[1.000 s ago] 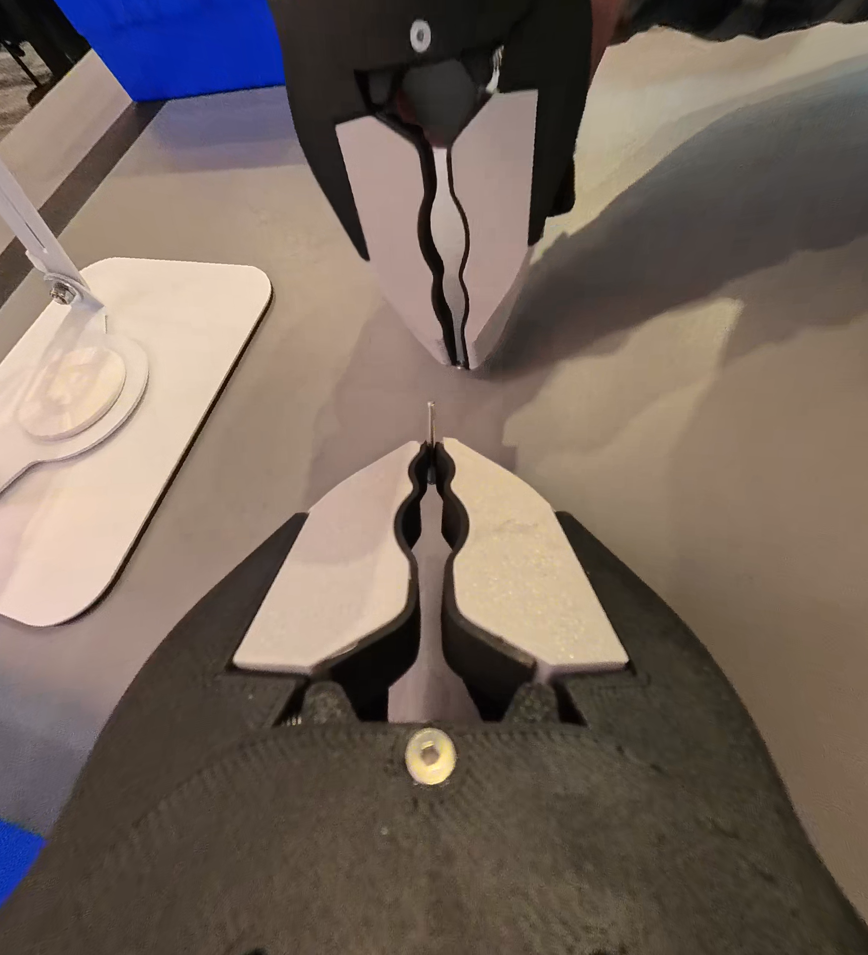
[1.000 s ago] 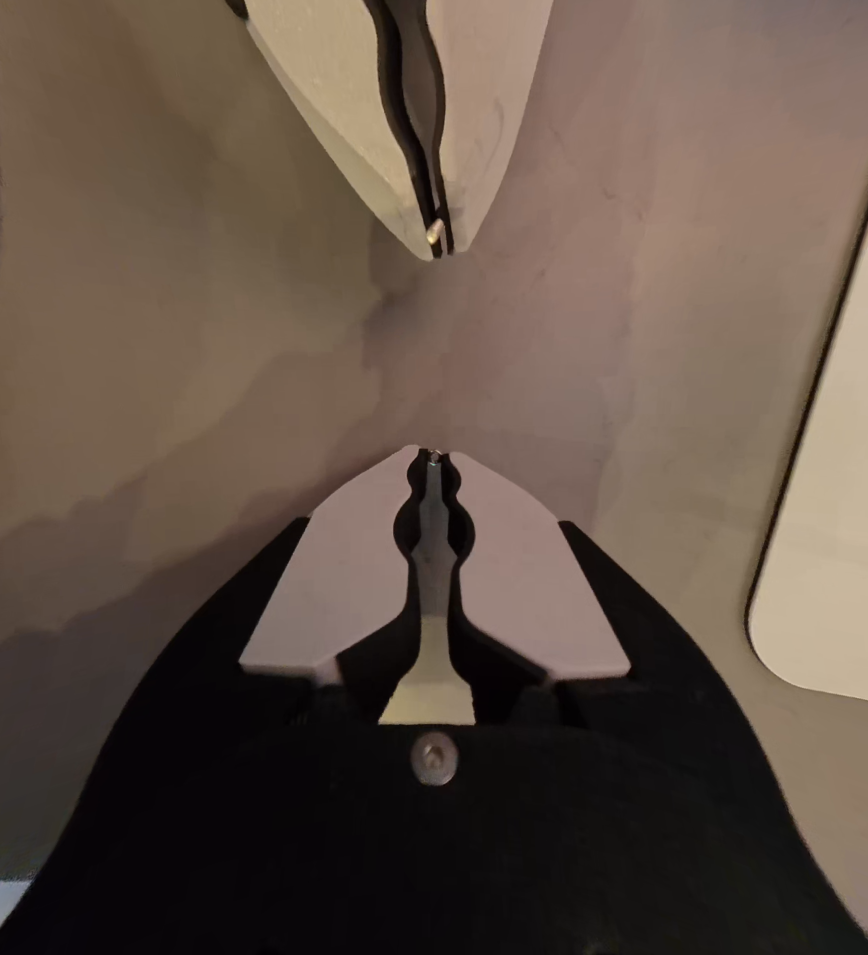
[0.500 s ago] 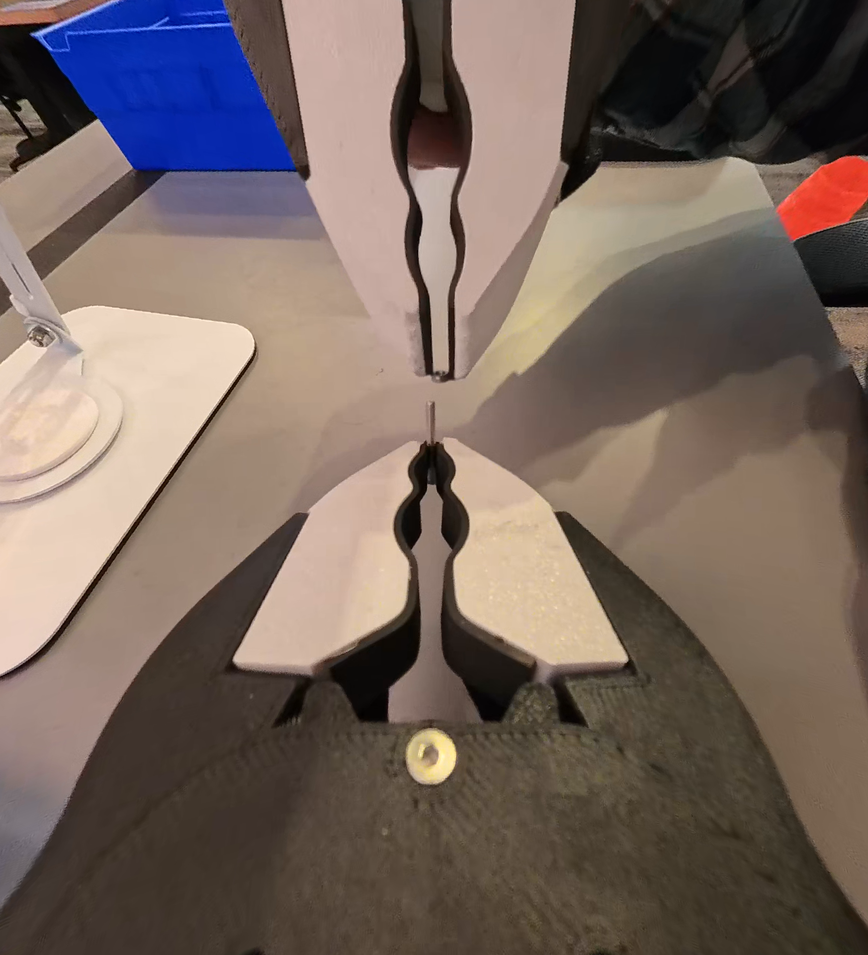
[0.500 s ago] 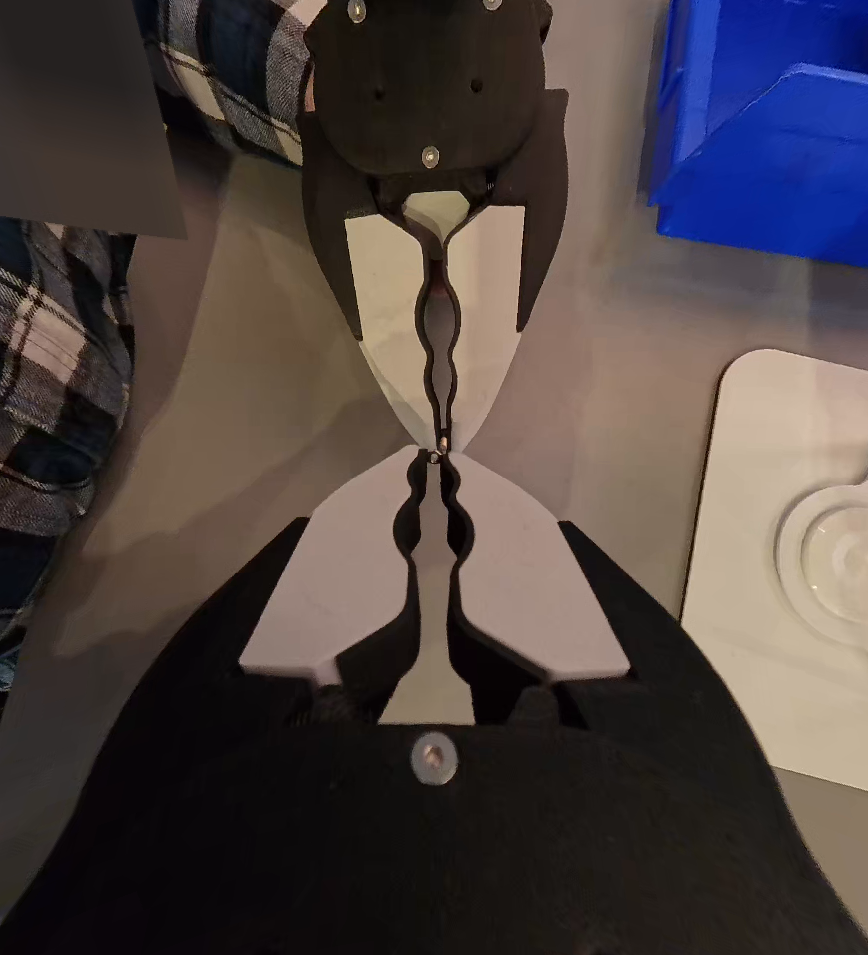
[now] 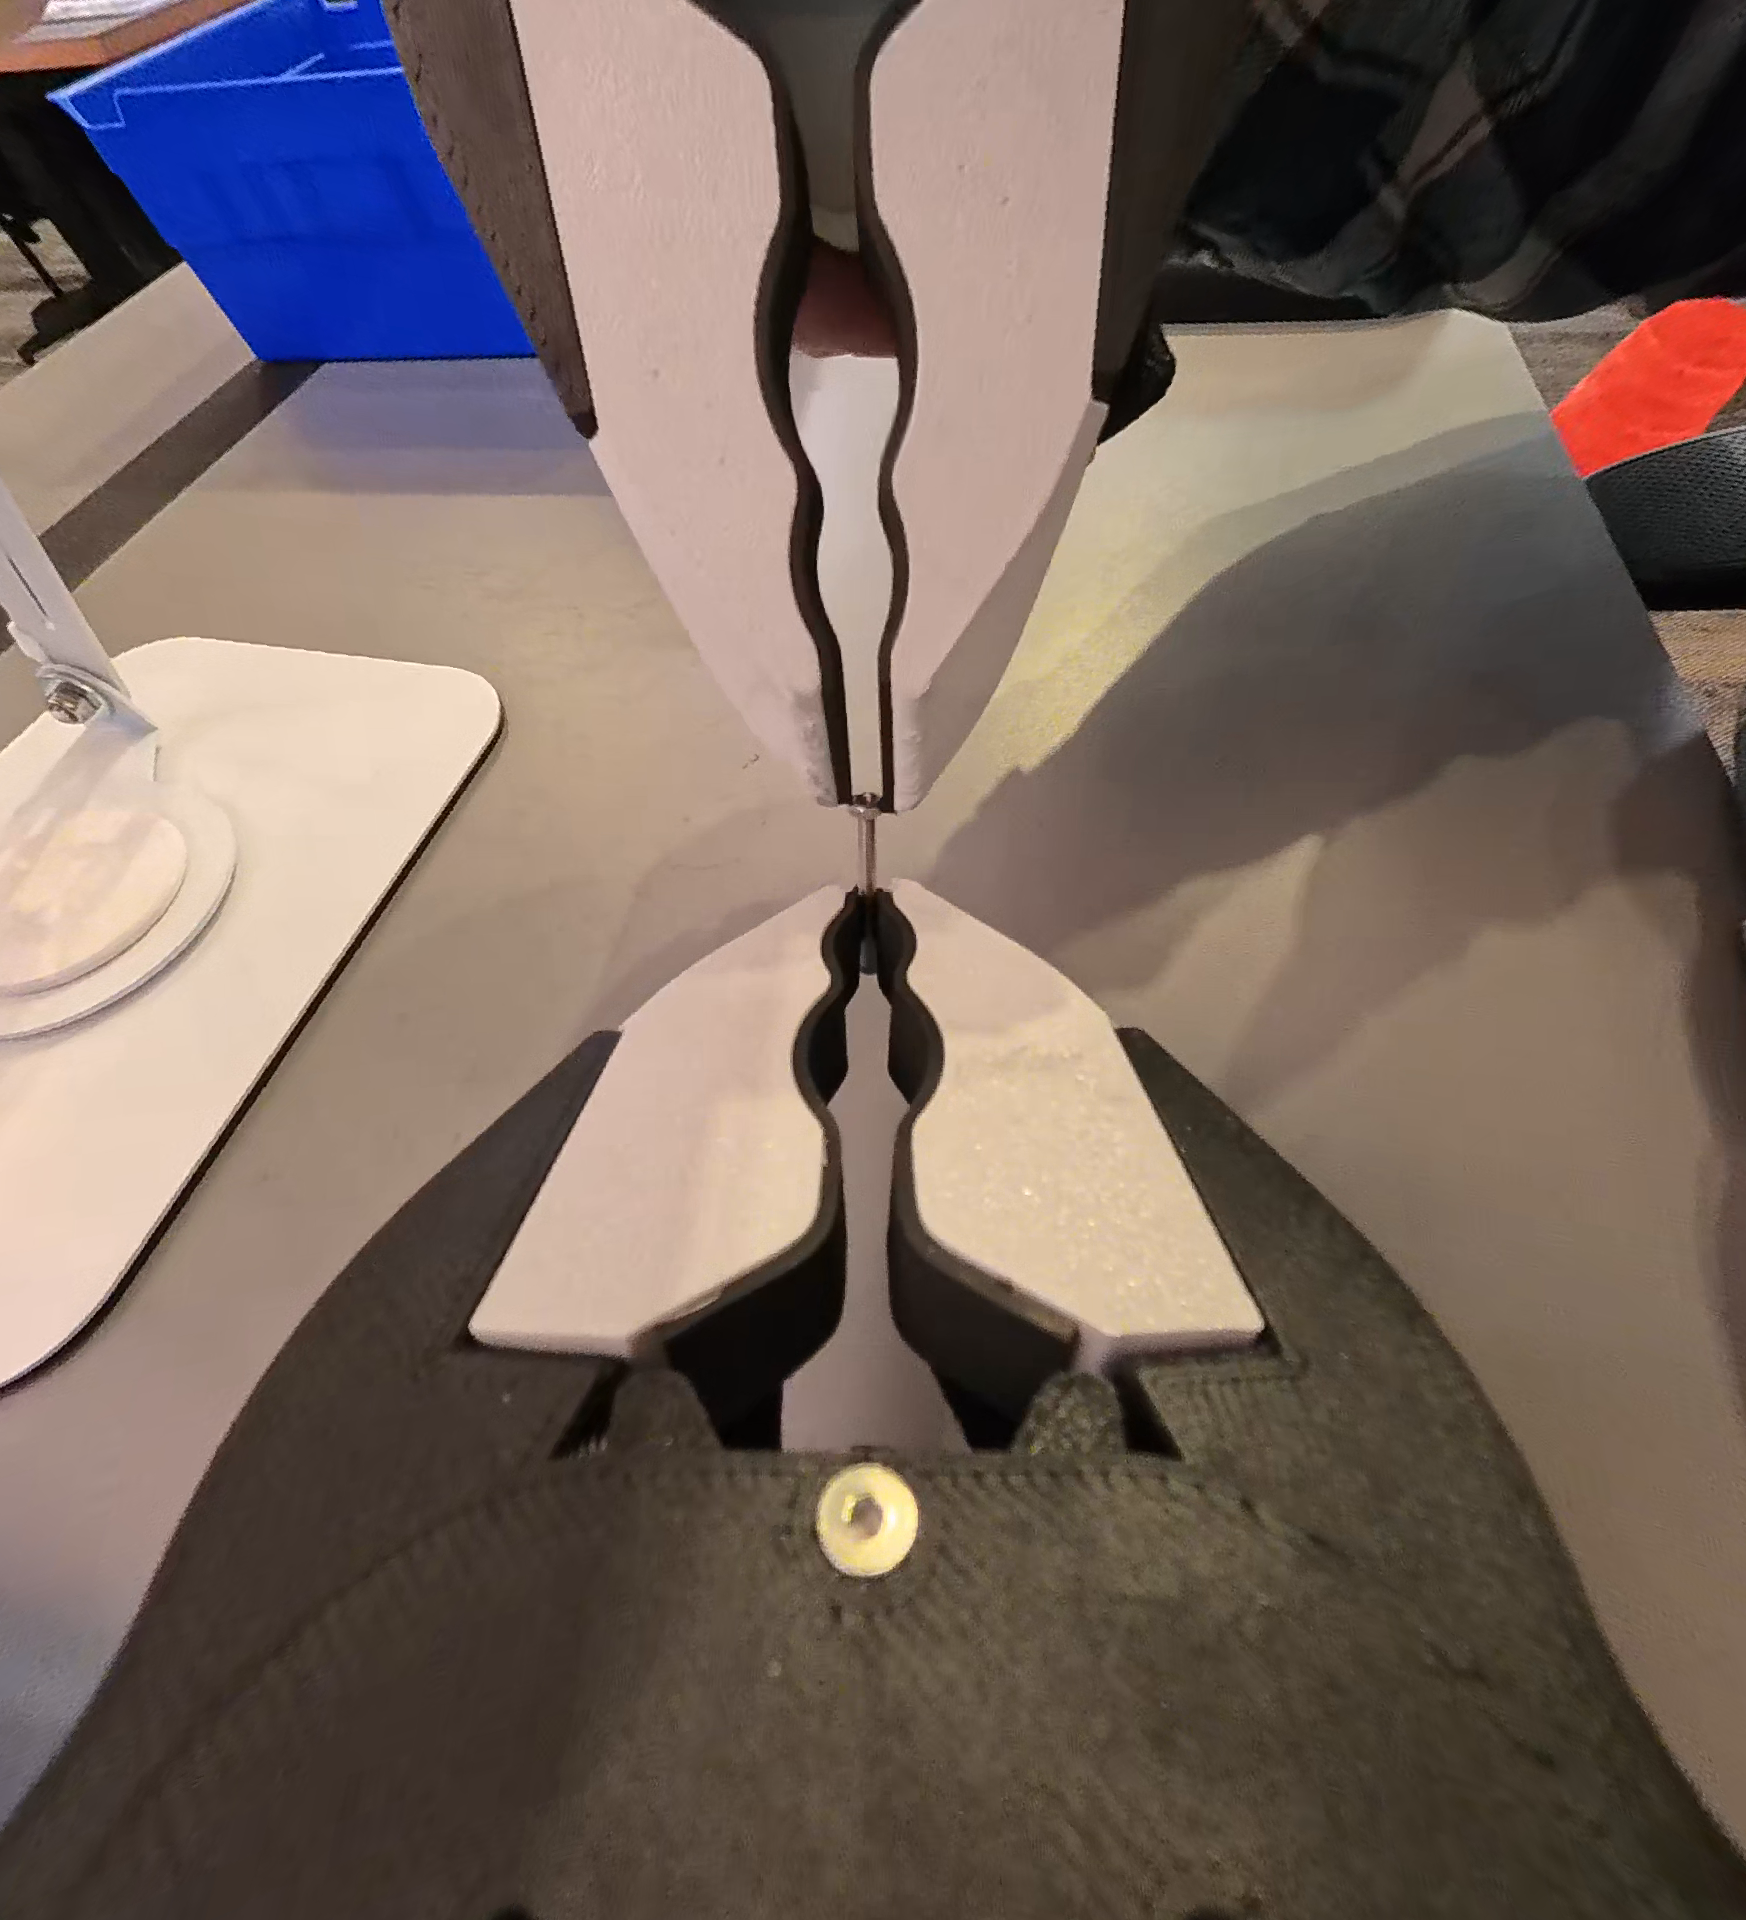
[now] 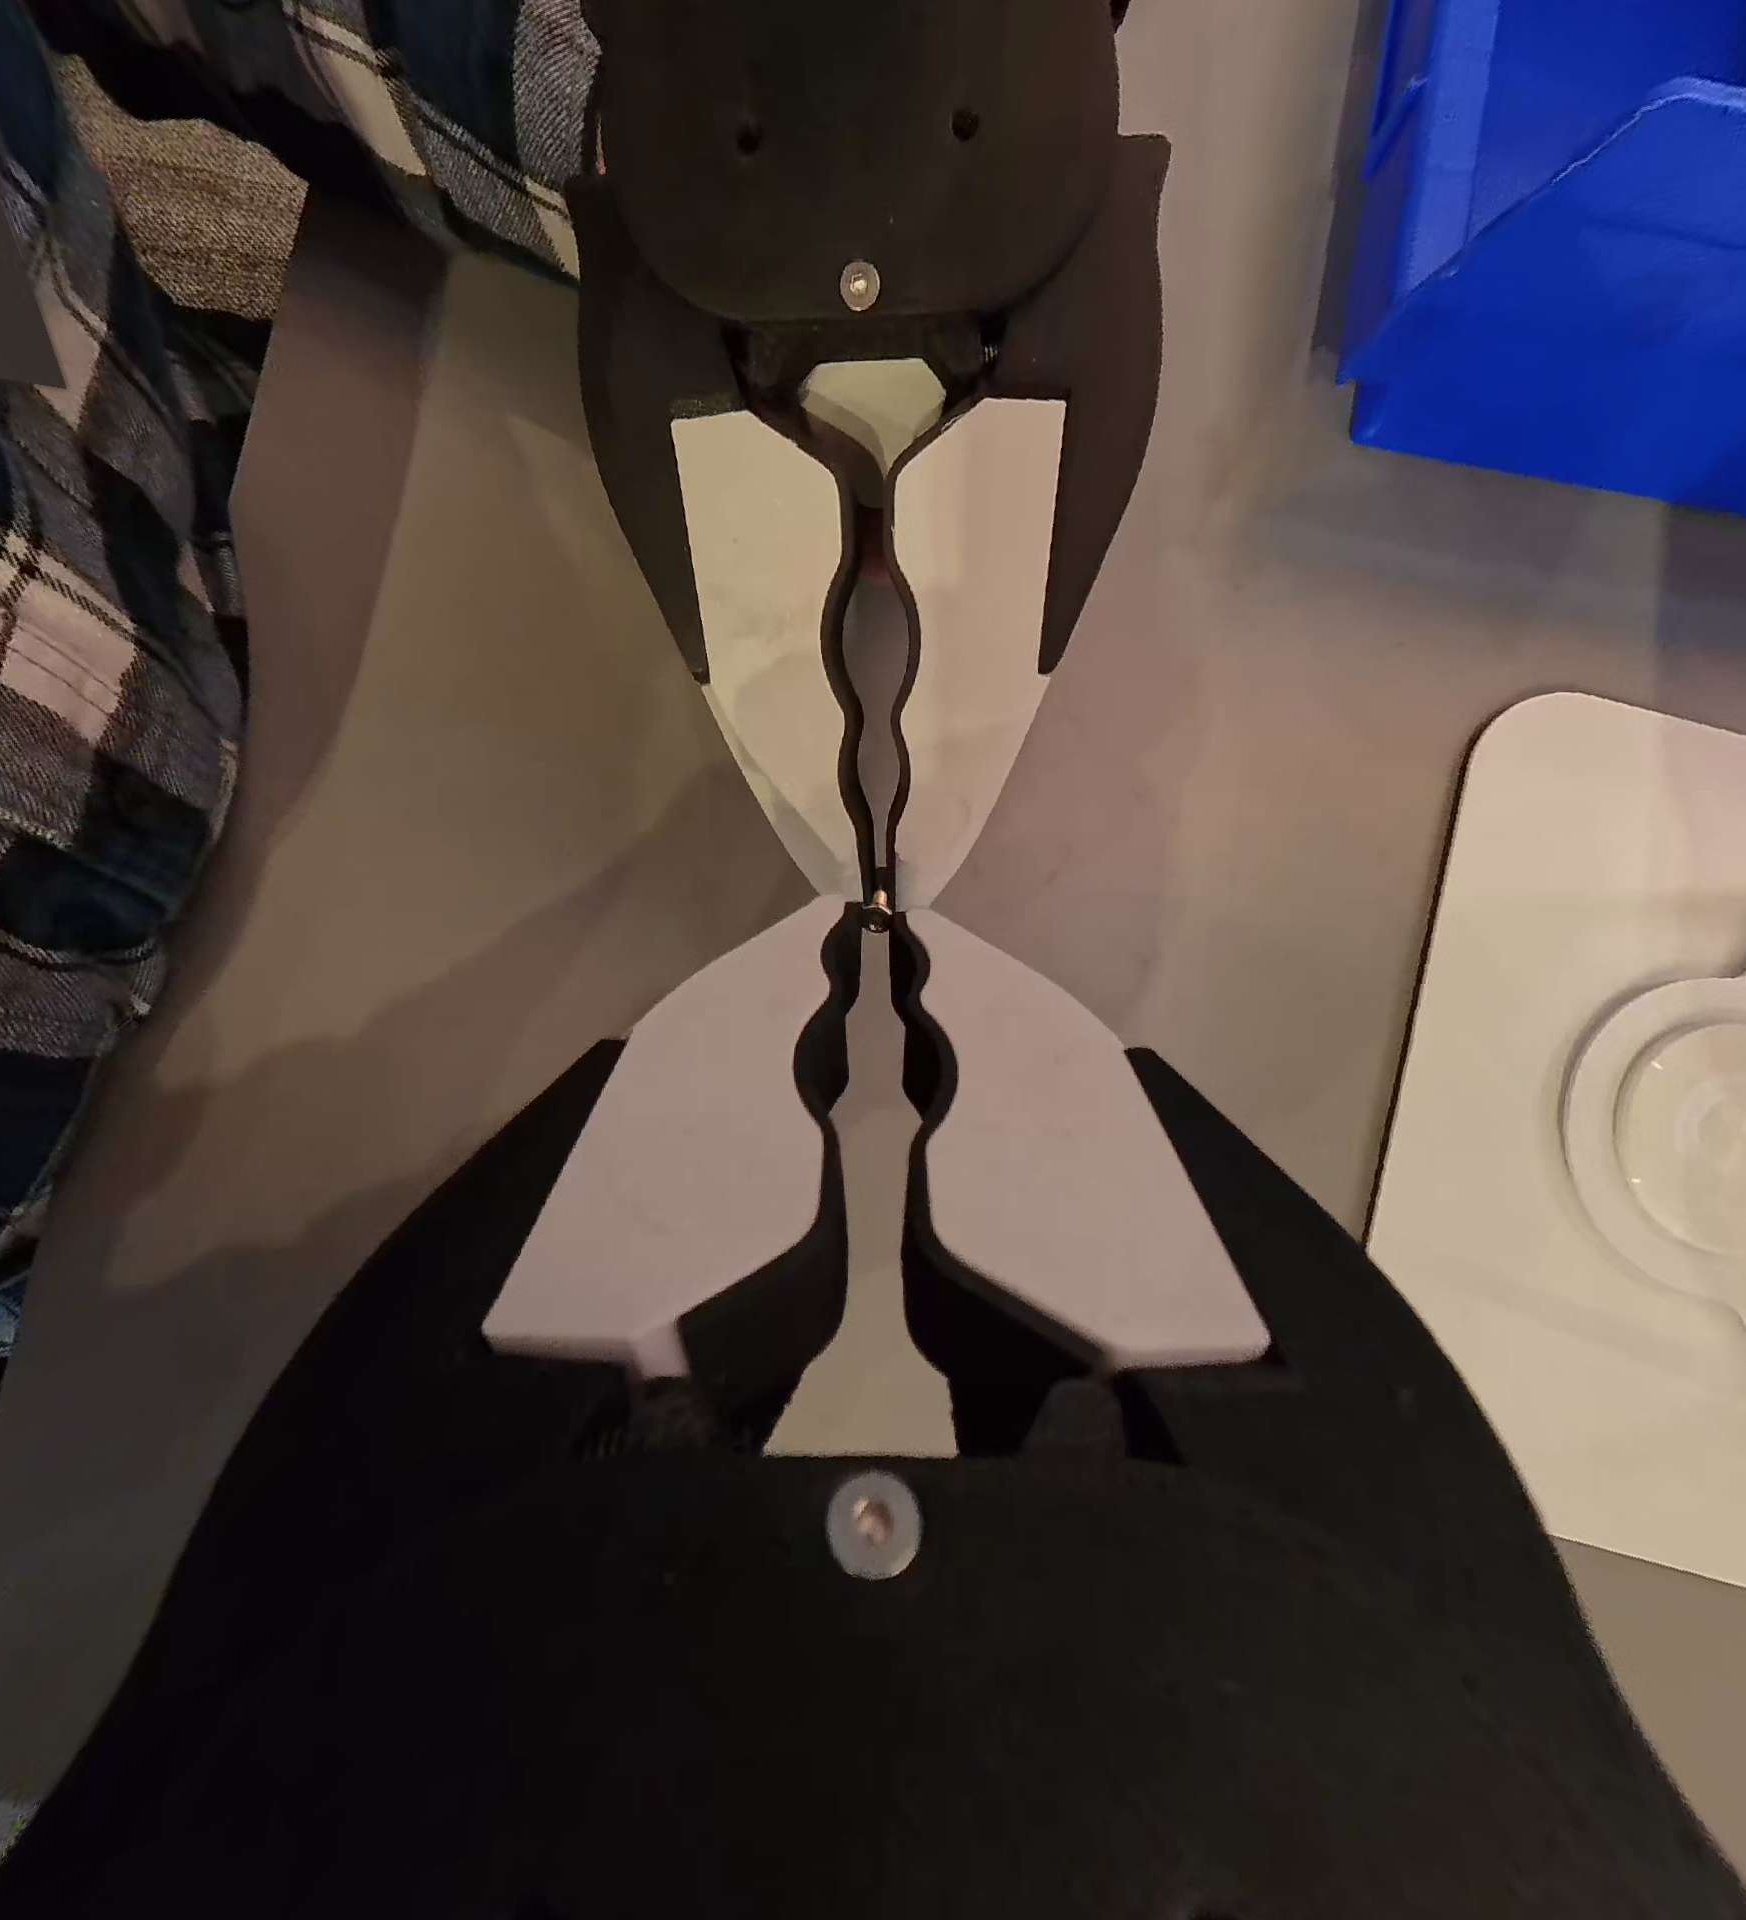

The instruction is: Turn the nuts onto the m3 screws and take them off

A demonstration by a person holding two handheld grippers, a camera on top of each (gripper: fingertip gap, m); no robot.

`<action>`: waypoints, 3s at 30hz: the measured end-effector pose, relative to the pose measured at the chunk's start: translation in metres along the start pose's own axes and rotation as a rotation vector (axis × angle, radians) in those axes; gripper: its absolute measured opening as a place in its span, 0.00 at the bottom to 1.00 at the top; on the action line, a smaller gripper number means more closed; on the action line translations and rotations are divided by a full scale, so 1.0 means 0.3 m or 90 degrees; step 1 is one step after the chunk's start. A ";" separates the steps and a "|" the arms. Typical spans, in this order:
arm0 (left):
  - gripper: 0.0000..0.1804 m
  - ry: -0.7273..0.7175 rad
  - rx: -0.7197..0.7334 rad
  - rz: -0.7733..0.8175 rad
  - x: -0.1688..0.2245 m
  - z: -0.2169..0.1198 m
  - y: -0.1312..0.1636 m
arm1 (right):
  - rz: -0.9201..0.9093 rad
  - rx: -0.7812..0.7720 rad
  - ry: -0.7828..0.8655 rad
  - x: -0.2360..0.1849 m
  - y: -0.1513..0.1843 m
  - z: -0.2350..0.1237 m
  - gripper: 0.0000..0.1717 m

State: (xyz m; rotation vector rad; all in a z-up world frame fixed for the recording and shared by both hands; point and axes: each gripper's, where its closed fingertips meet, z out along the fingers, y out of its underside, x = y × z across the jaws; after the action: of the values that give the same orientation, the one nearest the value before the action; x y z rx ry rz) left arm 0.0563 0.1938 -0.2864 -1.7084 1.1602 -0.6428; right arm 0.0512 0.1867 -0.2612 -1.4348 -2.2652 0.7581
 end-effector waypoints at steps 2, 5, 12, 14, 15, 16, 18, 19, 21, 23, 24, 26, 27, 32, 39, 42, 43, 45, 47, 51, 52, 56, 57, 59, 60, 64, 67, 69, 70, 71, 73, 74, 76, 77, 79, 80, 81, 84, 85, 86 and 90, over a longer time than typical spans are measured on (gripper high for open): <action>0.01 0.002 -0.002 -0.001 0.001 0.002 0.003 | -0.008 -0.009 0.003 0.000 0.006 0.002 0.03; 0.01 0.016 0.010 -0.016 0.005 -0.002 -0.003 | -0.023 -0.009 0.001 -0.002 0.005 0.000 0.03; 0.01 0.032 0.052 -0.048 -0.003 -0.021 -0.024 | -0.033 0.029 0.011 0.009 -0.016 -0.013 0.03; 0.01 0.030 0.058 -0.047 -0.004 -0.022 -0.028 | -0.023 0.047 0.011 0.011 -0.020 -0.015 0.03; 0.01 0.028 0.063 -0.048 -0.006 -0.023 -0.032 | -0.018 0.056 0.011 0.013 -0.022 -0.018 0.03; 0.01 0.027 0.069 -0.049 -0.008 -0.024 -0.036 | -0.014 0.064 0.012 0.014 -0.024 -0.021 0.03; 0.01 0.021 0.075 -0.048 -0.011 -0.026 -0.041 | -0.011 0.072 0.017 0.017 -0.028 -0.025 0.03; 0.01 0.013 0.074 -0.039 -0.012 -0.026 -0.042 | -0.010 0.072 0.020 0.017 -0.029 -0.026 0.03; 0.01 -0.005 0.066 -0.024 -0.018 -0.025 -0.042 | -0.007 0.069 0.027 0.020 -0.028 -0.027 0.03; 0.01 -0.018 0.064 -0.017 -0.022 -0.022 -0.044 | 0.000 0.069 0.034 0.023 -0.026 -0.029 0.03; 0.01 -0.026 0.062 -0.014 -0.025 -0.020 -0.044 | 0.005 0.068 0.040 0.025 -0.024 -0.030 0.03; 0.01 -0.040 0.060 -0.010 -0.031 -0.018 -0.046 | 0.016 0.070 0.049 0.029 -0.020 -0.032 0.03; 0.01 -0.050 0.058 -0.005 -0.035 -0.016 -0.047 | 0.024 0.072 0.053 0.032 -0.018 -0.034 0.03; 0.01 -0.090 0.039 0.021 -0.048 -0.010 -0.044 | 0.060 0.087 0.067 0.041 -0.011 -0.034 0.03; 0.01 -0.137 0.001 0.065 -0.063 -0.004 -0.030 | 0.106 0.098 0.083 0.050 0.000 -0.025 0.03; 0.01 -0.154 -0.016 0.090 -0.065 -0.002 -0.023 | 0.119 0.097 0.084 0.049 0.006 -0.019 0.03; 0.01 -0.160 -0.022 0.099 -0.066 -0.001 -0.021 | 0.123 0.097 0.084 0.049 0.008 -0.017 0.03; 0.01 -0.173 -0.030 0.113 -0.070 -0.001 -0.019 | 0.133 0.095 0.087 0.053 0.011 -0.016 0.03; 0.01 -0.183 -0.039 0.125 -0.072 -0.001 -0.017 | 0.142 0.093 0.090 0.054 0.013 -0.015 0.03; 0.01 -0.203 -0.048 0.146 -0.077 -0.004 -0.015 | 0.161 0.096 0.097 0.057 0.013 -0.013 0.03; 0.01 -0.209 -0.051 0.152 -0.079 -0.004 -0.014 | 0.170 0.098 0.097 0.058 0.013 -0.012 0.03; 0.01 -0.229 -0.070 0.178 -0.083 -0.003 -0.006 | 0.200 0.110 0.104 0.060 0.018 -0.005 0.03; 0.01 -0.231 -0.072 0.180 -0.083 -0.003 -0.005 | 0.209 0.118 0.106 0.061 0.018 -0.004 0.03; 0.01 -0.232 -0.072 0.180 -0.083 -0.004 -0.004 | 0.228 0.132 0.108 0.062 0.018 -0.004 0.03; 0.01 -0.231 -0.072 0.180 -0.082 -0.004 -0.004 | 0.232 0.136 0.110 0.061 0.018 -0.004 0.03; 0.01 -0.229 -0.072 0.179 -0.080 -0.003 -0.004 | 0.230 0.136 0.120 0.061 0.018 -0.004 0.03; 0.01 -0.233 -0.073 0.184 -0.080 -0.004 -0.006 | 0.226 0.131 0.128 0.061 0.017 -0.006 0.03; 0.01 -0.236 -0.073 0.184 -0.080 -0.006 -0.007 | 0.224 0.130 0.133 0.063 0.016 -0.007 0.03; 0.01 -0.240 -0.074 0.187 -0.082 -0.007 -0.008 | 0.225 0.131 0.136 0.064 0.015 -0.007 0.03; 0.01 -0.245 -0.078 0.192 -0.084 -0.008 -0.007 | 0.227 0.131 0.138 0.065 0.014 -0.007 0.03; 0.01 -0.261 -0.096 0.217 -0.087 -0.007 -0.003 | 0.237 0.129 0.138 0.066 0.017 -0.003 0.03; 0.01 -0.268 -0.104 0.226 -0.089 -0.007 -0.001 | 0.244 0.130 0.138 0.066 0.019 -0.001 0.03; 0.01 -0.274 -0.107 0.229 -0.091 -0.007 0.001 | 0.271 0.147 0.132 0.068 0.019 0.001 0.03; 0.01 -0.279 -0.109 0.234 -0.093 -0.009 0.001 | 0.287 0.159 0.129 0.070 0.019 0.001 0.03; 0.01 -0.295 -0.125 0.258 -0.098 -0.010 0.004 | 0.324 0.179 0.124 0.073 0.019 0.004 0.03; 0.01 -0.300 -0.130 0.264 -0.099 -0.009 0.006 | 0.342 0.189 0.120 0.074 0.019 0.006 0.03; 0.01 -0.302 -0.133 0.267 -0.100 -0.009 0.007 | 0.354 0.196 0.118 0.073 0.020 0.007 0.03; 0.01 -0.300 -0.130 0.265 -0.098 -0.007 0.007 | 0.364 0.205 0.119 0.070 0.020 0.008 0.03; 0.01 -0.299 -0.127 0.262 -0.098 -0.007 0.005 | 0.363 0.206 0.122 0.070 0.019 0.006 0.03; 0.01 -0.298 -0.124 0.260 -0.098 -0.007 0.004 | 0.362 0.206 0.124 0.070 0.018 0.005 0.03; 0.01 -0.293 -0.115 0.253 -0.095 -0.005 -0.002 | 0.352 0.206 0.133 0.072 0.011 0.004 0.03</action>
State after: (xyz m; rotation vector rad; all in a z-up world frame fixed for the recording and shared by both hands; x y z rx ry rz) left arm 0.0434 0.2190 -0.2829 -1.5928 1.1942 0.0997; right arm 0.0438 0.2070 -0.2638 -1.8859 -1.5108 1.0188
